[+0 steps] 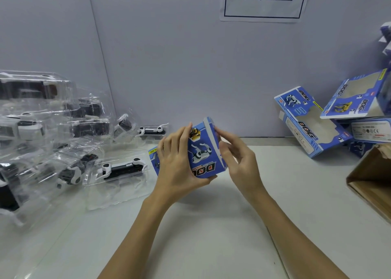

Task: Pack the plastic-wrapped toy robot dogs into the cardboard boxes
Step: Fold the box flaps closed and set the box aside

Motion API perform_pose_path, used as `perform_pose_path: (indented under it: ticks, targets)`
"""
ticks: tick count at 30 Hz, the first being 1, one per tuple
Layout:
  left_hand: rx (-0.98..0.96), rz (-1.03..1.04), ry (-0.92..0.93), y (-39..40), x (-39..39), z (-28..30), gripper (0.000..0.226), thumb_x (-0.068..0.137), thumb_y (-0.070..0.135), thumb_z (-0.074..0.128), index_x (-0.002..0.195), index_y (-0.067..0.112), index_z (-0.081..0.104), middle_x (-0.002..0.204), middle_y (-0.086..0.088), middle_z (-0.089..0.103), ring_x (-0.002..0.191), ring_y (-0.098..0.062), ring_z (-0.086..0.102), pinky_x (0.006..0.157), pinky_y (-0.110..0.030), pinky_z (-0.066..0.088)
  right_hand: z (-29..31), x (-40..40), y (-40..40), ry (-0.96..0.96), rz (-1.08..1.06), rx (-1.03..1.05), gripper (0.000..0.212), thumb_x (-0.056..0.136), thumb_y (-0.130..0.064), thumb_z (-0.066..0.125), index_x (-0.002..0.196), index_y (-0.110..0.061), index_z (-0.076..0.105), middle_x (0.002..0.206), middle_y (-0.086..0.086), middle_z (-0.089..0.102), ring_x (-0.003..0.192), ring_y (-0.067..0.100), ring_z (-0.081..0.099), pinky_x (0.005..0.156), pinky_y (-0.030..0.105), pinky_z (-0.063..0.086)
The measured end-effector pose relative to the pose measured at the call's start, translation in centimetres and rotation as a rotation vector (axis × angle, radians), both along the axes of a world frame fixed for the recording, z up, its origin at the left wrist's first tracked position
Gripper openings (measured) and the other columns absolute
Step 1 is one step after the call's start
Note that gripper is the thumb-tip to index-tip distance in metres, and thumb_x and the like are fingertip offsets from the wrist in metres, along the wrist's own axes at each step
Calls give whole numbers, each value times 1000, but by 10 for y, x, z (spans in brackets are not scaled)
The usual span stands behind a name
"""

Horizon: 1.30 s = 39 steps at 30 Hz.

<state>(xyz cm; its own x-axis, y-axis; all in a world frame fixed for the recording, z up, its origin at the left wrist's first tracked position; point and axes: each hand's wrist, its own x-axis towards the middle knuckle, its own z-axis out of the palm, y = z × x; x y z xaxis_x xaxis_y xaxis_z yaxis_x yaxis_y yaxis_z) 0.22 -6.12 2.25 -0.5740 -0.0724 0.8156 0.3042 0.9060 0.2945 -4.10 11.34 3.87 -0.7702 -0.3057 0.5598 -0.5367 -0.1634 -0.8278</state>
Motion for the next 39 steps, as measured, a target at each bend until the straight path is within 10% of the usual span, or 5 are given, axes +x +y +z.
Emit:
perform_pose_path:
  ticks: [4,10,26,32,39]
  targets:
    - [-75,-29,-5,6,-1,-2,121,64,73,79,159,15,30,152,-1,42,140,-21,38,116,-63,31,3,-2,3,-66,-67,-61,32,89,-35,68,118,-26,58,125,-9,71,118,18,70,74,25,63]
    - [-81,-31,-8,9,-2,-4,120,63,65,87,158,12,35,152,-3,45,140,-25,42,121,-59,24,9,3,2,-78,8,-72,48,96,-32,62,142,-37,49,132,-8,66,121,19,68,77,33,64]
    - [-78,-16,13,15,-1,-5,122,61,61,88,160,27,26,152,-5,41,143,-26,36,119,-64,21,11,7,1,-47,26,-80,36,100,-24,59,134,-38,58,123,-20,68,119,17,68,75,27,63]
    - [-203,30,36,15,1,-5,106,62,58,87,153,50,33,154,-10,35,146,-29,29,112,-68,26,1,3,-1,-27,8,-82,37,107,-11,52,139,-26,61,149,7,53,136,27,57,89,43,63]
    - [-205,54,48,12,3,-1,99,60,50,92,148,44,47,153,-11,37,143,-26,25,108,-67,31,-4,8,-7,-49,113,-66,48,110,-16,43,155,-32,44,162,-1,42,144,24,50,102,48,58]
